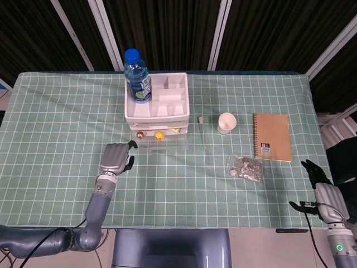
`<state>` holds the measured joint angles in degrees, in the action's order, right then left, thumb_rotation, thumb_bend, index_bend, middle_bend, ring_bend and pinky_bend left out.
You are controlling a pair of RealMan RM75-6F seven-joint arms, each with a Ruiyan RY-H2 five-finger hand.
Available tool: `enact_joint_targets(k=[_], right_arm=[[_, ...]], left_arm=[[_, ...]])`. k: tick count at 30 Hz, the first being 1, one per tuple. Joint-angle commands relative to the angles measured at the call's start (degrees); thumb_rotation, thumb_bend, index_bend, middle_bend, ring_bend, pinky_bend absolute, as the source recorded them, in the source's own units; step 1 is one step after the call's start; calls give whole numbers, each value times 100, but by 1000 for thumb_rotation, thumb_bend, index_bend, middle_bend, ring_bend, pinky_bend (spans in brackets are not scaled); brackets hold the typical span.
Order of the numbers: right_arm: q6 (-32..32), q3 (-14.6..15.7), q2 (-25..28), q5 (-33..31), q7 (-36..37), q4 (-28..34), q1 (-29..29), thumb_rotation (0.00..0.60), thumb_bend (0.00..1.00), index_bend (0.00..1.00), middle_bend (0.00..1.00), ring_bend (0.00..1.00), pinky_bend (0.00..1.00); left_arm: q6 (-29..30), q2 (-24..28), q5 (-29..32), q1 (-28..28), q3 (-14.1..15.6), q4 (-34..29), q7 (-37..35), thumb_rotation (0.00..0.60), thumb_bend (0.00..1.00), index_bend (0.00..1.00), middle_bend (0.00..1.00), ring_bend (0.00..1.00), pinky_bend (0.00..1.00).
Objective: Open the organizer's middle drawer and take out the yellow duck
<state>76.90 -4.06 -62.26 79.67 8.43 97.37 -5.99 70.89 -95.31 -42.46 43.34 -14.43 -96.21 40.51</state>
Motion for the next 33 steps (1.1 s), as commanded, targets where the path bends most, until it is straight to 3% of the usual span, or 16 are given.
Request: enact_joint_targets(k=[1, 33], right_arm=[[-2, 0, -1, -1, -1, 2, 0, 600, 77, 0, 0, 0, 229], [-23, -2, 2, -25, 6, 23, -1, 600, 76, 0, 0, 0, 229]], left_arm=[[19, 32, -41, -24, 42, -64, -18, 600, 468, 391, 995, 1000, 1000], [138, 327, -217, -255, 396, -716, -114, 600, 468, 398, 995, 1000, 1000]])
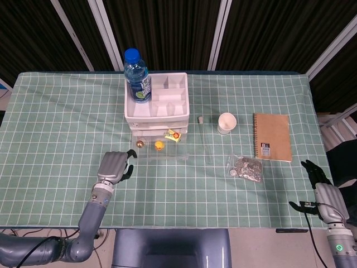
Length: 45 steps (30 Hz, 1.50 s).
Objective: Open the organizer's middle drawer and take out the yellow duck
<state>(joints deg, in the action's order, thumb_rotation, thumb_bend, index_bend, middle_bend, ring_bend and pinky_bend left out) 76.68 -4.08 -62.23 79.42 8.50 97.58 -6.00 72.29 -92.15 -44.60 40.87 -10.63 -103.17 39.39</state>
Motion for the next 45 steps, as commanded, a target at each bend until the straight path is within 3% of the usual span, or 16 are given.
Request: enact_joint_targets(k=[1, 16, 19, 24, 32, 40, 45], right_arm=[[1, 1, 0, 1, -1, 4, 1, 600, 77, 0, 0, 0, 229], [4, -2, 1, -6, -7, 8, 4, 600, 77, 0, 0, 0, 229], [5, -4, 0, -5, -7, 6, 3, 600, 77, 0, 0, 0, 229], [4, -4, -2, -2, -6, 4, 2, 600, 77, 0, 0, 0, 229], [2, -8, -3, -8, 5, -2, 1, 600, 77, 0, 0, 0, 229], [-5, -4, -4, 0, 8, -7, -1, 600, 77, 0, 0, 0, 229], [-18, -5, -6, -14, 9, -7, -5, 600, 77, 0, 0, 0, 229]], left_arm=[[-1, 17, -11, -13, 25, -31, -4, 600, 468, 399, 995, 1000, 1000], [-9, 119, -146, -70, 174, -251, -11, 600, 467, 395, 995, 1000, 1000], [6, 128, -218, -74, 180, -261, -28, 600, 405, 328, 994, 1000, 1000], [22, 149, -349, -47, 131, -279, -43, 600, 173, 248, 994, 1000, 1000], [-29, 216, -368, 134, -18, -390, 184, 600, 180, 251, 996, 1000, 1000], [-831, 752, -70, 1110, -484, -222, 1236, 600, 217, 311, 1000, 1000, 1000], [-1503, 1052, 515, 1675, -515, 14, 1695, 600, 222, 323, 1000, 1000, 1000]])
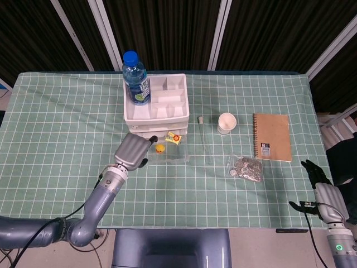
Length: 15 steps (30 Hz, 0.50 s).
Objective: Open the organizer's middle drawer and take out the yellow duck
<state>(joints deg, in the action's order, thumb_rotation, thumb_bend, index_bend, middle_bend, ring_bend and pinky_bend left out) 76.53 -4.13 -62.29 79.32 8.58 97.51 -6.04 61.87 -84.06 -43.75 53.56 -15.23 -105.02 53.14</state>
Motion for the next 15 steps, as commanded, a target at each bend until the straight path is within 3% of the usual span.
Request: enact_joint_targets(k=[1, 15], right_arm=[[-5, -3, -1, -9, 3, 3, -2, 600, 77, 0, 0, 0, 229], [-63, -23, 26, -94, 48, 24, -10, 600, 77, 0, 0, 0, 229]], left_arm=[[-611, 291, 641, 557, -31, 267, 433, 600, 222, 326, 1000, 1000, 1000], [-1253, 12, 1221, 1521, 531, 1140, 825, 600, 227, 364, 1000, 1000, 1000]])
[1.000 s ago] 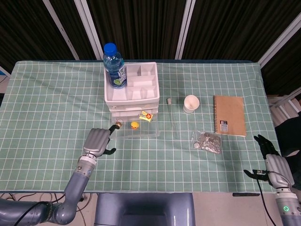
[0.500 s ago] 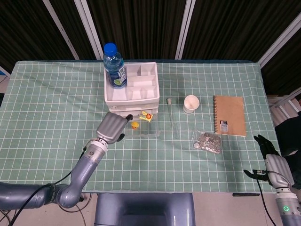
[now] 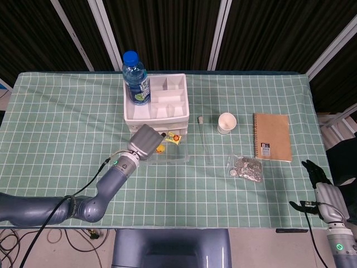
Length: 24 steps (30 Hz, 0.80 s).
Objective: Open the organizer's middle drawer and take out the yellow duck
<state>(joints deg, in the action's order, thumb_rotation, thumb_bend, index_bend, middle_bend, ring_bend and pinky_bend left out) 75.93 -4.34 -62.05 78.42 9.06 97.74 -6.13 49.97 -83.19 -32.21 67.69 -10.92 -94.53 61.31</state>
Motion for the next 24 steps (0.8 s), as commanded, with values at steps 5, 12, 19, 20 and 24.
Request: enact_joint_targets(k=[5, 12, 19, 20, 24], right_arm=[[-4, 0, 8, -7, 3, 13, 3, 600, 77, 0, 0, 0, 229], [-24, -1, 19, -29, 26, 37, 3, 600, 77, 0, 0, 0, 229], [-44, -5, 32, -47, 57, 55, 2, 600, 77, 0, 0, 0, 229], [-45, -6, 33, -49, 62, 56, 2, 600, 77, 0, 0, 0, 229], [-54, -10, 38, -58, 83, 60, 1, 600, 77, 0, 0, 0, 229]], left_arm=[[-48, -180, 127, 279, 249, 278, -42, 600, 227, 373, 1000, 1000, 1000], [14, -200, 331, 463, 391, 393, -62, 600, 227, 361, 1000, 1000, 1000], [-19, -351, 449, 660, 477, 541, -140, 600, 227, 324, 1000, 1000, 1000], [-23, -372, 483, 699, 499, 563, -132, 600, 227, 325, 1000, 1000, 1000], [-23, -430, 626, 813, 568, 633, -86, 600, 233, 331, 1000, 1000, 1000]])
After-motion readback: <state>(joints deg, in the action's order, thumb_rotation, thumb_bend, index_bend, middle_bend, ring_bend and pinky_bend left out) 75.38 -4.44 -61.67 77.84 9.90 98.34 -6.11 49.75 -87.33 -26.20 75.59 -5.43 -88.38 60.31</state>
